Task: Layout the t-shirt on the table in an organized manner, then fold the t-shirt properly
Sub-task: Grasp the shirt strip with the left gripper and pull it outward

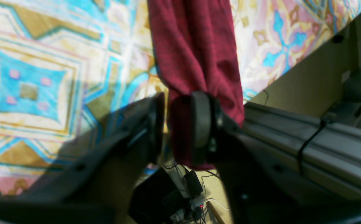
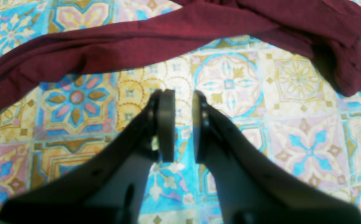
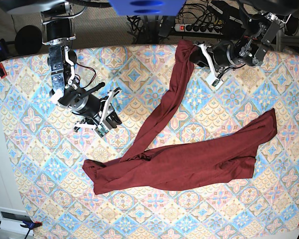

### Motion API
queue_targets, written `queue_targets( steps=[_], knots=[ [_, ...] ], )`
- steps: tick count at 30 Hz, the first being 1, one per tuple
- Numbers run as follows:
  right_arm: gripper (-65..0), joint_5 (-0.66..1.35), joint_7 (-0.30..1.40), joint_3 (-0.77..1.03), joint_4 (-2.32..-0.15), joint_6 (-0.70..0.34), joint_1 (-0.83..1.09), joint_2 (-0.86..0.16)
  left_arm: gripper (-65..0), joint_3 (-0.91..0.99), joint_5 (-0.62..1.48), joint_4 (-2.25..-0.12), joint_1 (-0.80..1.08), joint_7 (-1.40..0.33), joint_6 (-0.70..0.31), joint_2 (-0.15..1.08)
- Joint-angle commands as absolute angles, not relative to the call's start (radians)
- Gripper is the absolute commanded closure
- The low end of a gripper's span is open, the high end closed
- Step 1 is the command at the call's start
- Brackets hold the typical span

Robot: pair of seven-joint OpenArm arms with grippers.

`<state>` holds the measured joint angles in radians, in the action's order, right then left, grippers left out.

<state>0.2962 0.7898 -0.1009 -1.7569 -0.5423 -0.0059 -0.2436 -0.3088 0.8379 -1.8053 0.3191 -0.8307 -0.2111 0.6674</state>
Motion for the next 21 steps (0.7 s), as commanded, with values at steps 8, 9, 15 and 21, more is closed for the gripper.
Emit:
queue_targets(
  steps=[8, 9, 15, 21],
  knots=[
    [-9.4, 0.311, 0.766, -0.096, -1.778, -0.542, -0.022, -0.249, -28.8, -0.305, 0.875, -1.827, 0.321, -0.819, -0.219, 0.676],
    [-9.4, 0.311, 0.766, -0.096, -1.778, -0.542, -0.022, -0.249, -28.8, -0.305, 0.895, -1.827, 0.321, -0.819, -0.219, 0.67],
    [-9.4, 0.309, 0.766, -0.096, -1.776, -0.542, -0.024, -0.249, -28.9, -0.305, 0.949, -1.802, 0.314, -0.82, -0.219, 0.647],
    [-9.4, 0.311, 0.766, -0.096, -1.77, -0.542, -0.028, -0.249, -28.8, -0.34, 0.891, -1.669, 0.268, -0.823, -0.219, 0.578]
  ],
)
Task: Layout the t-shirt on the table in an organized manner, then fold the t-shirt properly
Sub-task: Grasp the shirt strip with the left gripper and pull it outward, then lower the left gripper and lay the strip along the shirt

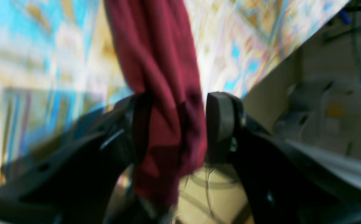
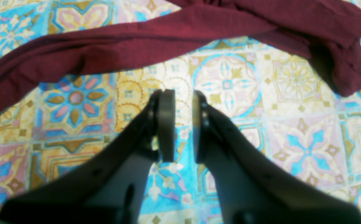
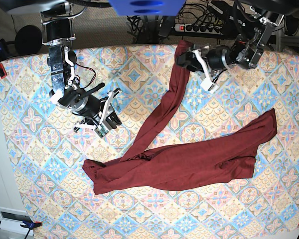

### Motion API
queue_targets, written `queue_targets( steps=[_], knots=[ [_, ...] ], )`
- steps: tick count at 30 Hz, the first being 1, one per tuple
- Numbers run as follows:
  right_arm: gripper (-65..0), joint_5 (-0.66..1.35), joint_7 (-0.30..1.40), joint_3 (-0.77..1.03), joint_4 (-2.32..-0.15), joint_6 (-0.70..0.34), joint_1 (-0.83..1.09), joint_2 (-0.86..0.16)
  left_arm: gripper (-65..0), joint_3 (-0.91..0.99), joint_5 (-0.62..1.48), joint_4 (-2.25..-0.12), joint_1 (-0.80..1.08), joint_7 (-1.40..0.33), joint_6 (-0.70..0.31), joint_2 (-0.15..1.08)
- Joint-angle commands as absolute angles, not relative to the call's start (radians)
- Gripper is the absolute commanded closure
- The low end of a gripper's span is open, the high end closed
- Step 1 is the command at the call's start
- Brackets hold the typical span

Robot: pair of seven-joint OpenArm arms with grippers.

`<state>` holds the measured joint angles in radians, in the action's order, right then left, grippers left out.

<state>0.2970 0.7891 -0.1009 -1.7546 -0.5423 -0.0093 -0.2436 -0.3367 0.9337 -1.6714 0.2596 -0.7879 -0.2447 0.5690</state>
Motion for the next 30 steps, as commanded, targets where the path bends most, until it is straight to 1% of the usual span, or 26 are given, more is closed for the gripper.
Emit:
queue_targets(
  steps=[1, 3, 5, 7, 10, 12, 13, 16, 22, 26, 30],
  knots=[
    [-9.4, 0.311, 0.766, -0.096, -1.77, -0.542, -0.028, -0.249, -28.8, -0.369, 0.869, -1.662, 0.251, -0.823, -0.219, 0.568],
    [-9.4, 0.311, 0.766, -0.096, -1.768, -0.542, -0.028, -0.249, -28.3, -0.435, 0.829, -1.662, 0.225, -0.823, -0.219, 0.562],
    [-9.4, 0.311, 0.766, -0.097, -1.768, -0.542, -0.028, -0.249, -24.4, -0.473, 0.811, -1.666, 0.209, -0.823, -0.219, 0.567],
    [-9.4, 0.311, 0.766, -0.097, -1.768, -0.542, -0.025, -0.249, -16.5, -0.483, 0.802, -1.662, 0.199, -0.822, -0.219, 0.567],
    [-9.4, 0.311, 0.766, -0.097, -1.77, -0.542, -0.024, -0.249, -0.3, -0.483, 0.774, -1.659, 0.189, -0.819, -0.216, 0.601],
    [-9.4, 0.311, 0.766, -0.097, -1.773, -0.542, -0.024, -0.249, 0.0, -0.481, 0.76, -1.659, 0.174, -0.819, -0.213, 0.625],
    [-9.4, 0.311, 0.766, -0.097, -1.773, -0.542, -0.022, -0.249, -1.6, -0.467, 0.76, -1.666, 0.174, -0.819, -0.213, 0.65],
    [-9.4, 0.311, 0.766, -0.102, -1.776, -0.542, -0.022, -0.249, 0.0, -0.364, 0.768, -1.685, 0.216, -0.817, -0.217, 0.713],
    [-9.4, 0.308, 0.766, -0.148, -1.767, -0.542, -0.03, -0.249, 0.0, -0.024, 0.763, -1.738, 0.375, -0.817, -0.217, 0.792],
    [-9.4, 0.306, 0.766, -0.15, -1.719, -0.542, -0.039, -0.249, 0.0, 0.26, 0.765, -1.741, 0.473, -0.817, -0.219, 0.794],
    [-9.4, 0.306, 0.766, -0.151, -1.673, -0.542, -0.09, -0.249, 0.0, 0.42, 0.76, -1.736, 0.513, -0.817, -0.219, 0.794]
  ],
)
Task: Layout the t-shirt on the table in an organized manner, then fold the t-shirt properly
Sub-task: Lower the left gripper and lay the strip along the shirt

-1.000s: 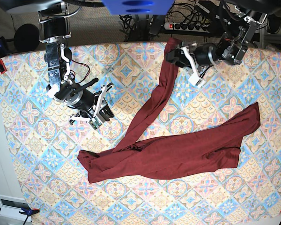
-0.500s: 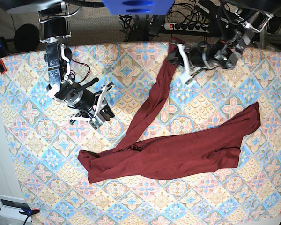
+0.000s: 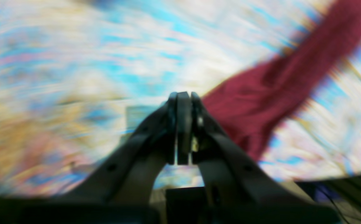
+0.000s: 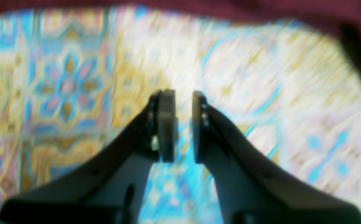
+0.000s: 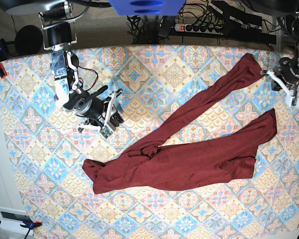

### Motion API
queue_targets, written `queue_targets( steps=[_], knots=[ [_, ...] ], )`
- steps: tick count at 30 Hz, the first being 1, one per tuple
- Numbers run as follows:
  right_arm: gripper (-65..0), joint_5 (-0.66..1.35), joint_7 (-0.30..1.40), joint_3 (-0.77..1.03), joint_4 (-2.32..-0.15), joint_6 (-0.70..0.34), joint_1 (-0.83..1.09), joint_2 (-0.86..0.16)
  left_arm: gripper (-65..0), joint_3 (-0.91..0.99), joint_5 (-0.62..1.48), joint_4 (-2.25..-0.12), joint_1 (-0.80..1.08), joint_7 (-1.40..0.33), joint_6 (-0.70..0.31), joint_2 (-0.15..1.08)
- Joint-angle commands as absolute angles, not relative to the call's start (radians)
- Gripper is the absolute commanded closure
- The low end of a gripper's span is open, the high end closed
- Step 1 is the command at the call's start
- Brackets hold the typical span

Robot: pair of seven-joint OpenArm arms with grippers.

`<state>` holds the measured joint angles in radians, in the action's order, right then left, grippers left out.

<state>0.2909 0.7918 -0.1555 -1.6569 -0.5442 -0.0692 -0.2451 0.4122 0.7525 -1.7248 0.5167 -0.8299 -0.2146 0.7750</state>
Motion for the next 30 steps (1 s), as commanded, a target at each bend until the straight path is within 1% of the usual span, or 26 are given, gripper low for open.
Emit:
queue_targets(
  steps=[1, 4, 7, 9, 12, 15, 20, 23, 26, 28, 30],
  knots=[
    [-9.4, 0.306, 0.766, -0.151, -1.662, -0.542, -0.104, -0.249, 0.0, 0.458, 0.76, -1.732, 0.521, -0.817, -0.219, 0.794],
    [-9.5, 0.306, 0.766, -0.151, -1.616, -0.542, -0.163, -0.249, 0.0, 0.613, 0.76, -1.659, 0.53, -0.817, -0.219, 0.792],
    [-9.5, 0.306, 0.766, -0.151, -1.558, -0.542, -0.222, -0.249, 0.0, 0.693, 0.766, -1.573, 0.527, -0.817, -0.219, 0.792],
    [-9.7, 0.306, 0.766, -0.151, -1.518, -0.542, -0.259, -0.249, 0.0, 0.694, 0.768, -1.572, 0.532, -0.817, -0.231, 0.792],
    [-9.8, 0.306, 0.766, -0.151, -1.465, -0.542, -0.334, -0.249, 0.0, 0.636, 0.763, -1.626, 0.547, -0.822, -0.338, 0.779],
    [-9.8, 0.305, 0.766, -0.15, -1.422, -0.542, -0.378, -0.251, -0.1, 0.585, 0.762, -1.701, 0.616, -0.822, -0.435, 0.773],
    [-9.8, 0.305, 0.766, -0.15, -1.415, -0.542, -0.384, -0.275, -0.2, 0.568, 0.76, -1.797, 0.667, -0.82, -0.496, 0.734],
    [-9.8, 0.305, 0.766, -0.15, -1.415, -0.542, -0.384, -0.277, -0.4, 0.568, 0.76, -1.801, 0.688, -0.822, -0.535, 0.728],
    [-9.8, 0.305, 0.766, -0.15, -1.415, -0.542, -0.384, -0.277, -4.7, 0.507, 0.76, -1.801, 0.687, -0.822, -0.541, 0.725],
    [-9.8, 0.305, 0.766, -0.15, -1.417, -0.542, -0.384, -0.278, -9.4, 0.483, 0.76, -1.801, 0.685, -0.822, -0.536, 0.722],
    [-9.8, 0.305, 0.766, -0.15, -1.417, -0.542, -0.384, -0.278, -16.0, 0.481, 0.76, -1.797, 0.685, -0.819, -0.533, 0.699]
  ],
)
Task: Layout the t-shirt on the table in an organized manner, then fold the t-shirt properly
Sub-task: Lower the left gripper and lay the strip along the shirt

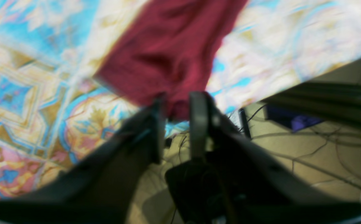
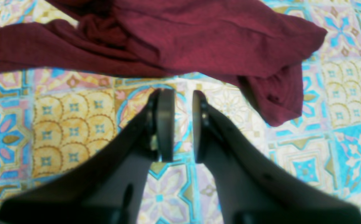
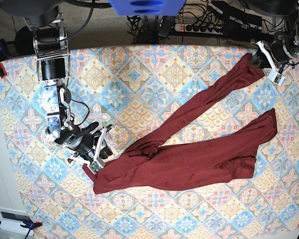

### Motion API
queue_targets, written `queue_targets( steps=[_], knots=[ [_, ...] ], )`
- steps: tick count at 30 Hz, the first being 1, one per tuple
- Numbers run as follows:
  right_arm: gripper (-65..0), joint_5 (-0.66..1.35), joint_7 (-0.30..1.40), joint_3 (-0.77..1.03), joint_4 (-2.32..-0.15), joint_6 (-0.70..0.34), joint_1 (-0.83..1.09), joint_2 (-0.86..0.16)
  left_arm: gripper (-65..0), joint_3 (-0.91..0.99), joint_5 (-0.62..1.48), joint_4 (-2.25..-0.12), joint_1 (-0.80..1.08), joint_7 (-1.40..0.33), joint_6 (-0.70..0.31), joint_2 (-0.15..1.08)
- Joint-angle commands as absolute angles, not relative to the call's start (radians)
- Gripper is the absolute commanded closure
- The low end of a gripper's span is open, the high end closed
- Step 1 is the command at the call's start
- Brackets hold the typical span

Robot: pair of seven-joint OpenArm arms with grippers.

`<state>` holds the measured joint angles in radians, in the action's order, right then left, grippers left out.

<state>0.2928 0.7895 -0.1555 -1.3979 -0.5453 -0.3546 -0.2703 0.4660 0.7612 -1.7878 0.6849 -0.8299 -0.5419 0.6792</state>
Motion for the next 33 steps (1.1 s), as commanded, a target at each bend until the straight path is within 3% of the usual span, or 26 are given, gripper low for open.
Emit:
queue_targets(
  steps=[1, 4, 7, 12, 16, 19, 21, 26, 33],
  knots=[
    [-9.8, 0.305, 0.766, -0.15, -1.417, -0.542, -0.384, -0.278, -19.4, 0.487, 0.76, -1.793, 0.682, -0.819, -0.533, 0.677],
    [-9.8, 0.305, 0.766, -0.15, -1.42, -0.542, -0.384, -0.278, -30.6, 0.472, 0.759, -1.787, 0.653, -0.82, -0.533, 0.65],
    [-9.8, 0.305, 0.766, -0.15, -1.423, -0.542, -0.383, -0.278, -36.2, 0.415, 0.759, -1.768, 0.619, -0.817, -0.533, 0.648],
    [-9.8, 0.305, 0.766, -0.151, -1.426, -0.542, -0.381, -0.278, -35.7, 0.294, 0.727, -1.695, 0.522, -0.816, -0.533, 0.647],
    [-9.8, 0.305, 0.766, -0.151, -1.426, -0.542, -0.381, -0.278, -33.7, 0.211, 0.529, -1.679, 0.453, -0.816, -0.532, 0.568],
    [-9.8, 0.305, 0.766, -0.151, -1.428, -0.542, -0.38, -0.278, -30.1, 0.134, 0.361, -1.679, 0.426, -0.817, -0.532, 0.521],
    [-9.8, 0.305, 0.766, -0.151, -1.428, -0.542, -0.38, -0.278, -24.0, 0.081, 0.249, -1.679, 0.417, -0.817, -0.532, 0.518],
    [-9.8, 0.305, 0.766, -0.15, -1.428, -0.542, -0.38, -0.28, 0.0, 0.061, 0.042, -1.639, 0.404, -0.751, -0.533, 0.53],
    [-9.8, 0.305, 0.766, -0.15, -1.425, -0.542, -0.383, -0.28, 0.0, 0.176, -0.05, -1.552, 0.412, -0.604, -0.533, 0.628]
  ],
)
